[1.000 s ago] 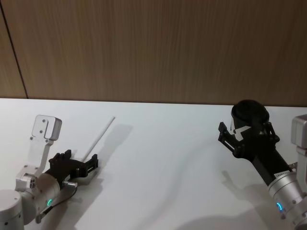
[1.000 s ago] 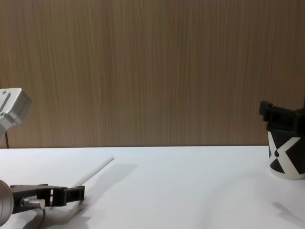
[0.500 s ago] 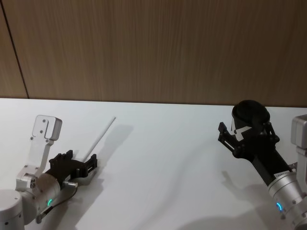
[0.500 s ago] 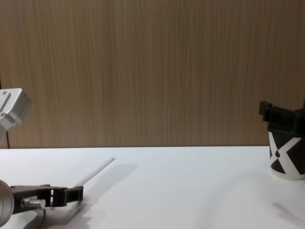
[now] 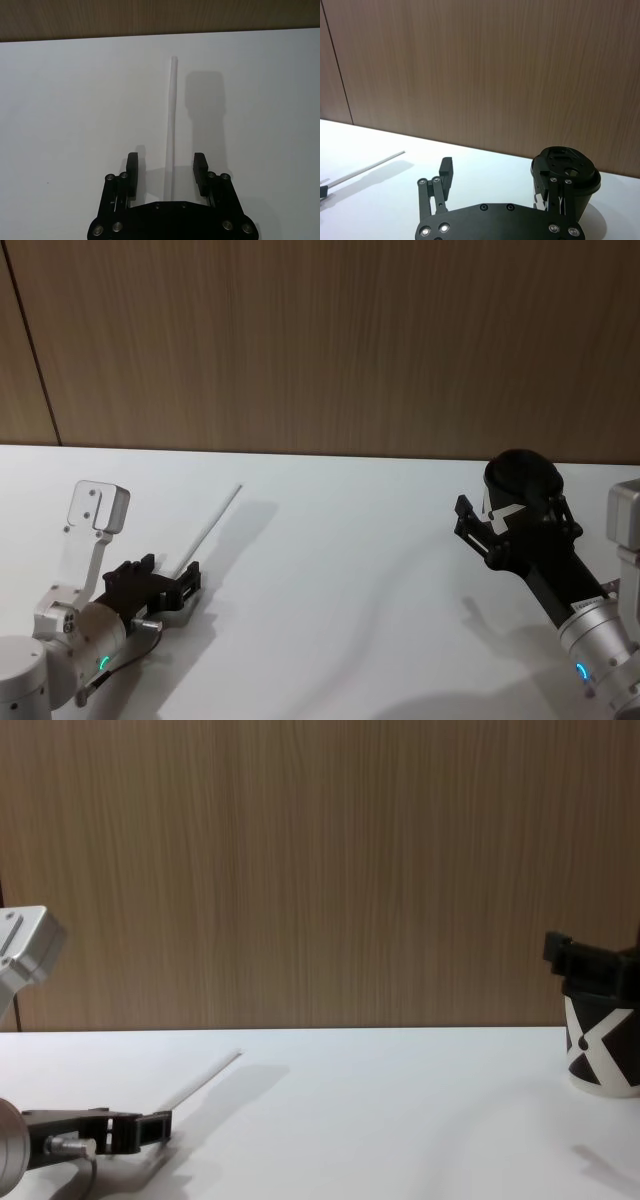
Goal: Pick up the straw with one hand, pass it to the other hand, and insert it into the cup.
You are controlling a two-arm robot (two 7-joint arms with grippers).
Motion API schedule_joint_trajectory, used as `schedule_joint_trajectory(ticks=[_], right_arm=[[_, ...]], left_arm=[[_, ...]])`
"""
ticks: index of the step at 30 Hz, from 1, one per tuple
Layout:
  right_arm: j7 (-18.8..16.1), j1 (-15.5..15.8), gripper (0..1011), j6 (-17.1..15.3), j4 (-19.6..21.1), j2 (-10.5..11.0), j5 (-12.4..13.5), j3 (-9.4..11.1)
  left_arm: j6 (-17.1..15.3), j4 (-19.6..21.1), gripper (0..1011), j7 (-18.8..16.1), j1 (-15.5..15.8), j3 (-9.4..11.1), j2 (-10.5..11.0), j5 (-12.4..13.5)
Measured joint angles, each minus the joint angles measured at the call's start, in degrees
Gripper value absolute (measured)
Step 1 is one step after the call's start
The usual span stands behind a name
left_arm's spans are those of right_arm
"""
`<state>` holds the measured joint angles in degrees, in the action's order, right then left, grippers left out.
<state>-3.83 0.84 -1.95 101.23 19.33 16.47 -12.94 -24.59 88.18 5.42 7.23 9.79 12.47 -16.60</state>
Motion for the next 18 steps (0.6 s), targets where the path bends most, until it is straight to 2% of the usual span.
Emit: schedule_joint_trajectory(ticks=[18], right_arm=[[0.00,0.00,1001,0.00,0.00,0.00,0.00,0.00]], left_arm=[[-0.08,0.00,570,0.05,-0.04,0.01,-0.03,0.00]])
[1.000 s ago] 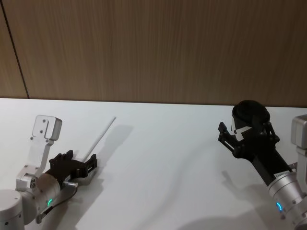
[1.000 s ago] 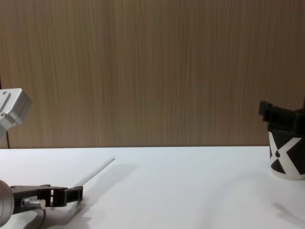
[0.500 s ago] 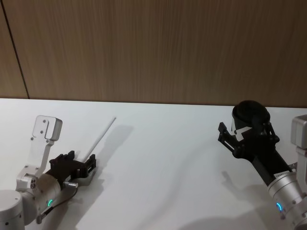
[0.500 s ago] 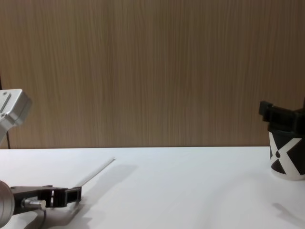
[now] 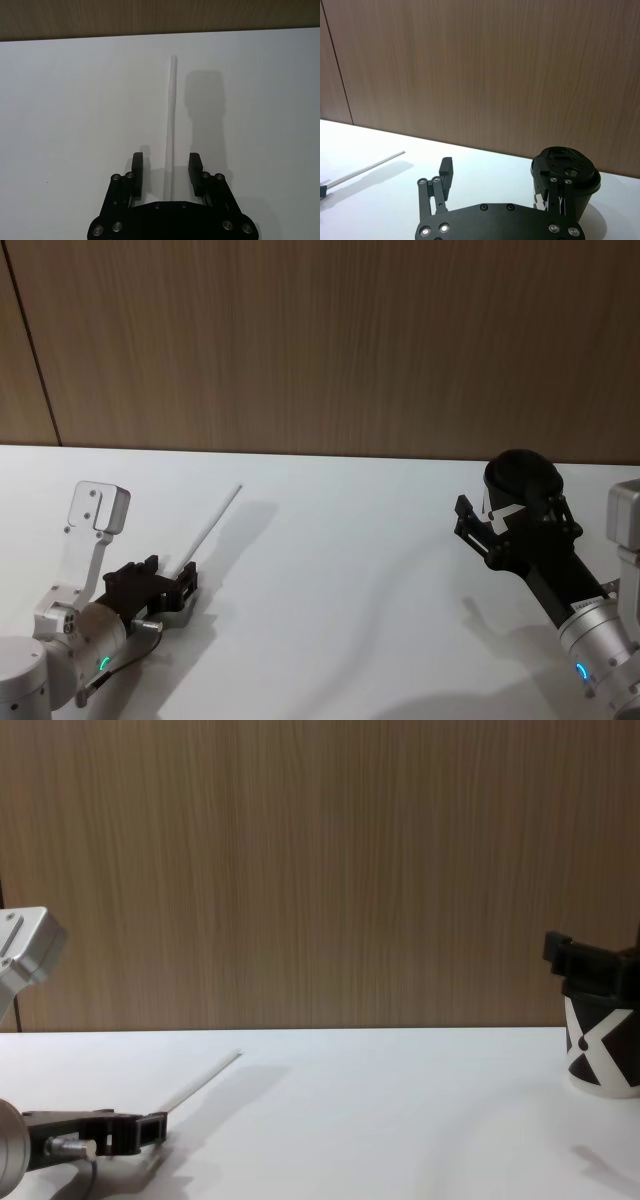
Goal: Pick up the straw with one hand, pass it to the other hand, and insert it into the cup.
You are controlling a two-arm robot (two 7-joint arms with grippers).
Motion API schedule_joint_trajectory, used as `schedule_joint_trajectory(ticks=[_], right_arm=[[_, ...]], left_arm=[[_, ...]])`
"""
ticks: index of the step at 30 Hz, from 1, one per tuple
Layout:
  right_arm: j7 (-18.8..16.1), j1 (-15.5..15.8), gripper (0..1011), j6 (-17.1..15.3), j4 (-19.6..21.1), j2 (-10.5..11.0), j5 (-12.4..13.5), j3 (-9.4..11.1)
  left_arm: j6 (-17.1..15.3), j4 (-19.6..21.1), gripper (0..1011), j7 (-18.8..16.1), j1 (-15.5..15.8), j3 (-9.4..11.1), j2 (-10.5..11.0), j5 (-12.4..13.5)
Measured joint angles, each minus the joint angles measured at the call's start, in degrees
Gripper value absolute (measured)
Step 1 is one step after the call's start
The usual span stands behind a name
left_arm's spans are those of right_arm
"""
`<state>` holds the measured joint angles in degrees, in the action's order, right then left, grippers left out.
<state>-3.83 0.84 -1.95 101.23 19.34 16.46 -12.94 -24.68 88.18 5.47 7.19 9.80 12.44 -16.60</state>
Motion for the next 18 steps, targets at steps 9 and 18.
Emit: schedule_joint_trajectory(ticks=[9,18], right_arm=[[0.00,0.00,1001,0.00,0.00,0.00,0.00,0.00],[0.00,0.00,1001,0.00,0.00,0.00,0.00,0.00]], left_arm=[[-0.01,0.00,504,0.02,0.00,0.00,0.00,0.00],[-0.01,-0.01,445,0.03,0.00,0.00,0.00,0.00]])
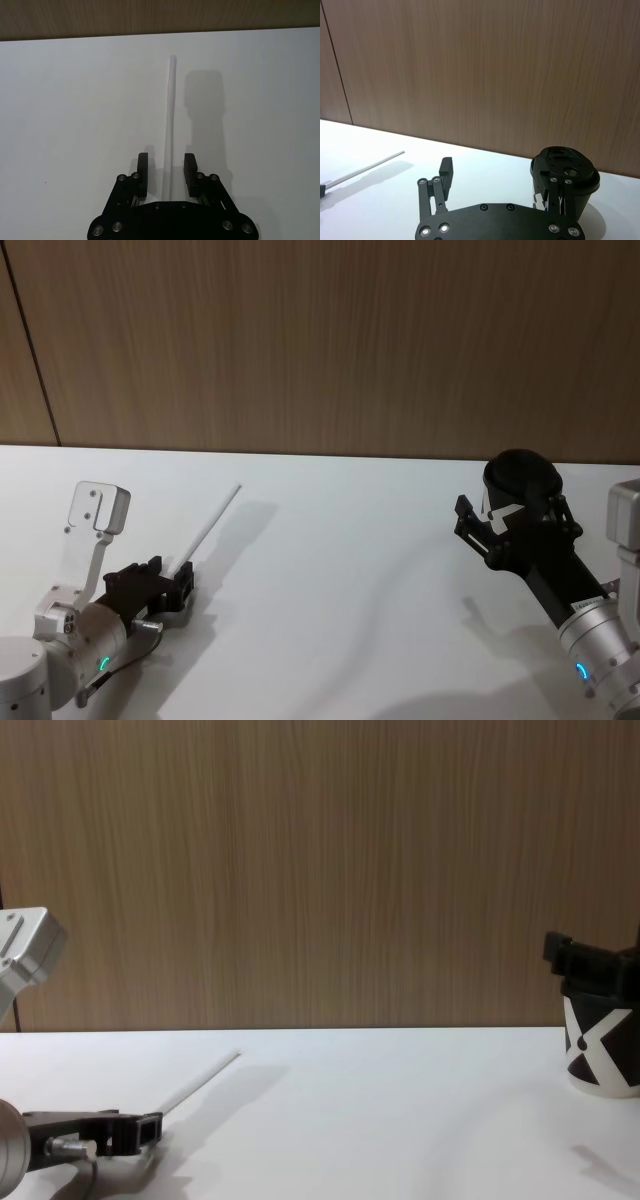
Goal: Pick up the straw with one hand, pass it to the other hand, and insert it into the cup.
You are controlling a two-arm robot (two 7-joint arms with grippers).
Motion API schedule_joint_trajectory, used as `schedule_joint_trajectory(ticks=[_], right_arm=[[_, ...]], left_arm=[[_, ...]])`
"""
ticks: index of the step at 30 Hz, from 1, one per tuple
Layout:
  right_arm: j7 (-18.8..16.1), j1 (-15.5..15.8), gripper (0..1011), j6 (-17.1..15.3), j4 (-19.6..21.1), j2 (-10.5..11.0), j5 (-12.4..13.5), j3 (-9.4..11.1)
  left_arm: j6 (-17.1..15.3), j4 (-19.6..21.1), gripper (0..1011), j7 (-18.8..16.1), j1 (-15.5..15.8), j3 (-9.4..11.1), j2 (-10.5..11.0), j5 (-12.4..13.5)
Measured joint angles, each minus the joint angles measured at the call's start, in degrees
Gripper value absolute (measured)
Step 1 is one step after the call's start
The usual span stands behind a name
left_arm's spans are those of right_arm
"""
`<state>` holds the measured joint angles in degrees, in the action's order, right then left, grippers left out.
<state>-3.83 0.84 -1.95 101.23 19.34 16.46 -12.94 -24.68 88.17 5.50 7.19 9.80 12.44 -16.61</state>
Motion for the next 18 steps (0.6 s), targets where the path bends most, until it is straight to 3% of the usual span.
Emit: schedule_joint_trajectory(ticks=[18], right_arm=[[0.00,0.00,1001,0.00,0.00,0.00,0.00,0.00]], left_arm=[[-0.01,0.00,327,0.01,0.00,0.00,0.00,0.01]])
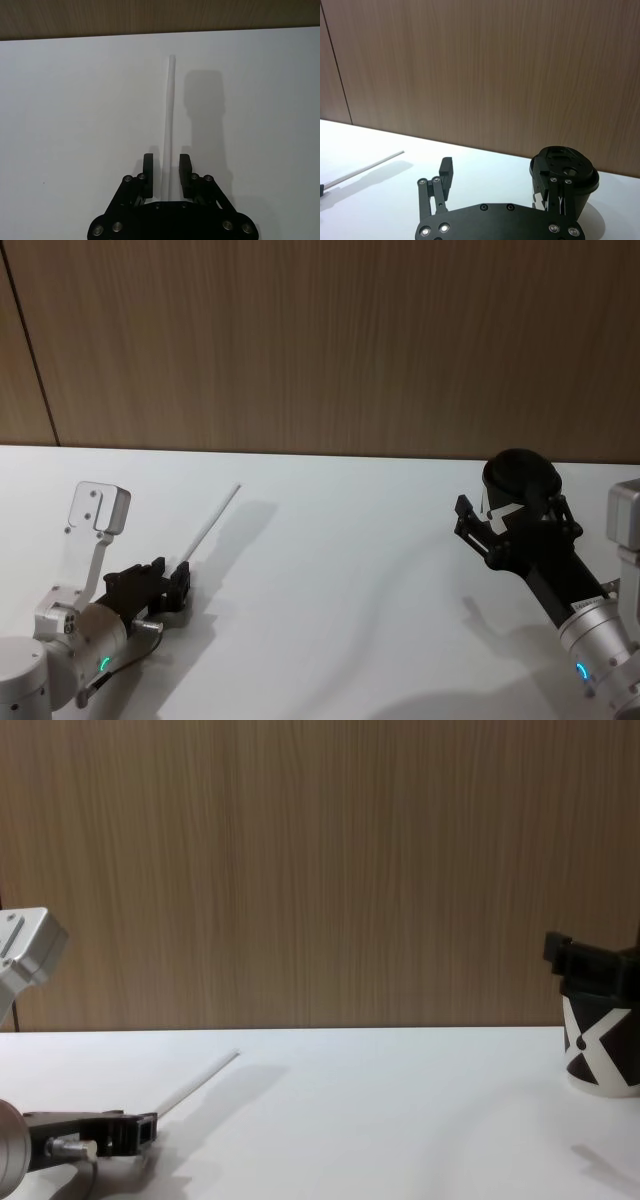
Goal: Pick up the straw with one hand, pass it to the other hand, and insert it into the cup.
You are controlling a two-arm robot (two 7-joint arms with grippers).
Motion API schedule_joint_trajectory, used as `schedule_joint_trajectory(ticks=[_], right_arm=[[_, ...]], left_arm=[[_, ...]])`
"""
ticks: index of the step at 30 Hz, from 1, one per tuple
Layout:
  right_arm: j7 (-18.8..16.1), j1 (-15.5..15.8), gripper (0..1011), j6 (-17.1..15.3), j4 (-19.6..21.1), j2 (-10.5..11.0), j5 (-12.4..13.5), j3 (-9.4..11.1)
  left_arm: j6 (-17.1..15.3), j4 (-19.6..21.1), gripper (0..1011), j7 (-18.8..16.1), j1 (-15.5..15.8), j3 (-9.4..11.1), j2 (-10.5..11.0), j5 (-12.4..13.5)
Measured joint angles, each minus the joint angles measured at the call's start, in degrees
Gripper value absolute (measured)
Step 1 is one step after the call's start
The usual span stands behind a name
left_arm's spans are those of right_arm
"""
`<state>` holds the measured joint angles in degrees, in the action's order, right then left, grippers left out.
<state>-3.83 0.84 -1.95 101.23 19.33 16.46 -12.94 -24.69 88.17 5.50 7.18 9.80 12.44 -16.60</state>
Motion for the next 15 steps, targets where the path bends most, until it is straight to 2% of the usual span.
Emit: schedule_joint_trajectory(ticks=[15], right_arm=[[0.00,0.00,1001,0.00,0.00,0.00,0.00,0.00]], left_arm=[[0.00,0.00,221,0.00,0.00,0.00,0.00,0.00]])
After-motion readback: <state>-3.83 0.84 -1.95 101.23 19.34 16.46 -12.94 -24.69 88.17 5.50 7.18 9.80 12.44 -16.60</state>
